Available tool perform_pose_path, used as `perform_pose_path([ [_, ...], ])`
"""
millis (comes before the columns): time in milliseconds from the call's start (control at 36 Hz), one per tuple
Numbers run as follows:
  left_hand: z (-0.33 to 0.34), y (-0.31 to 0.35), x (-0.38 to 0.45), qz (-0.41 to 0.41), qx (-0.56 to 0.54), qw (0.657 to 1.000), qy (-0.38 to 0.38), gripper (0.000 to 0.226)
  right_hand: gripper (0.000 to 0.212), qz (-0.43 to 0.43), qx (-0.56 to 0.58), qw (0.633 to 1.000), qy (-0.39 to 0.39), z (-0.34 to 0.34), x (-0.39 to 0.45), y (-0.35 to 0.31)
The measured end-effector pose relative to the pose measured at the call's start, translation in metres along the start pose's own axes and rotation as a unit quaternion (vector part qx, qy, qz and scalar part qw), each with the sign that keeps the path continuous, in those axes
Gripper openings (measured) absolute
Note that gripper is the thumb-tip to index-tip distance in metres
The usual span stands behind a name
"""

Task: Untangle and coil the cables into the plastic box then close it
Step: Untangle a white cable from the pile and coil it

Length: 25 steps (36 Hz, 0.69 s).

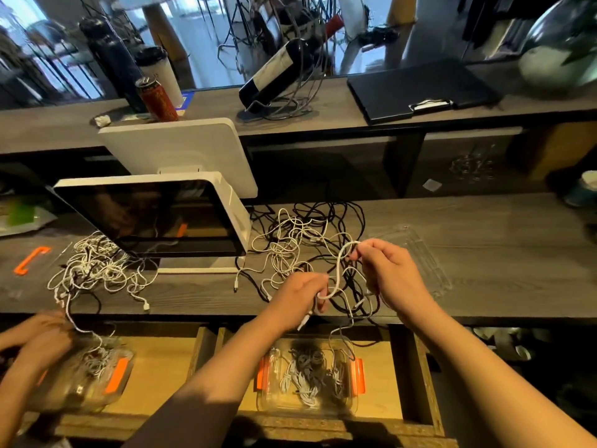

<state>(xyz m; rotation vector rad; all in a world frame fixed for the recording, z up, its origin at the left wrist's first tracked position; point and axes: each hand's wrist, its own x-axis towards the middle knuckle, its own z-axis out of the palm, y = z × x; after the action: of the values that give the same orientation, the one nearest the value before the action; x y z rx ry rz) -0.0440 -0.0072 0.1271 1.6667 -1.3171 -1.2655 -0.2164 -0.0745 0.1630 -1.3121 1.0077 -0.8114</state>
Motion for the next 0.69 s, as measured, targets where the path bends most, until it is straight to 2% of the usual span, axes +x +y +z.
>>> perform_pose_path([
  [83, 0.003, -0.004, -0.004, -0.021, -0.074, 0.996, 0.036, 0.058, 0.027, 0.006, -0.007, 0.999, 0.050, -0.008, 0.003, 0.001],
  [167, 0.003, 0.002, -0.009, -0.031, -0.115, 0.992, 0.045, 0.052, 0.027, 0.024, -0.025, 0.996, 0.084, -0.016, 0.006, 0.008],
  [250, 0.004, 0.010, -0.012, -0.036, -0.133, 0.989, 0.052, 0.046, 0.026, 0.051, -0.097, 0.991, 0.075, -0.020, 0.009, 0.019],
  [333, 0.003, 0.014, -0.011, -0.023, -0.062, 0.997, 0.039, 0.037, 0.020, 0.080, -0.170, 0.981, 0.042, -0.020, 0.011, 0.027],
  [361, 0.003, 0.015, -0.010, -0.020, -0.035, 0.999, 0.033, 0.032, 0.024, 0.082, -0.191, 0.978, 0.034, -0.020, 0.010, 0.028],
  [417, 0.003, 0.017, -0.010, -0.011, 0.004, 0.999, 0.037, 0.023, 0.042, 0.046, -0.235, 0.970, 0.042, -0.018, 0.007, 0.027],
  [472, 0.003, 0.018, -0.010, 0.001, 0.023, 0.998, 0.053, 0.016, 0.046, -0.023, -0.250, 0.966, 0.059, -0.015, 0.002, 0.024],
  [556, 0.002, 0.021, -0.011, 0.016, 0.048, 0.996, 0.067, 0.007, 0.034, -0.082, -0.228, 0.970, -0.010, -0.005, -0.008, 0.016],
  [611, 0.003, 0.027, -0.014, 0.022, 0.061, 0.995, 0.072, 0.004, 0.022, -0.082, -0.220, 0.968, -0.093, 0.002, -0.014, 0.013],
  [694, 0.002, 0.036, -0.018, 0.026, 0.051, 0.995, 0.076, 0.005, 0.019, -0.057, -0.207, 0.962, -0.171, 0.004, -0.020, 0.013],
])
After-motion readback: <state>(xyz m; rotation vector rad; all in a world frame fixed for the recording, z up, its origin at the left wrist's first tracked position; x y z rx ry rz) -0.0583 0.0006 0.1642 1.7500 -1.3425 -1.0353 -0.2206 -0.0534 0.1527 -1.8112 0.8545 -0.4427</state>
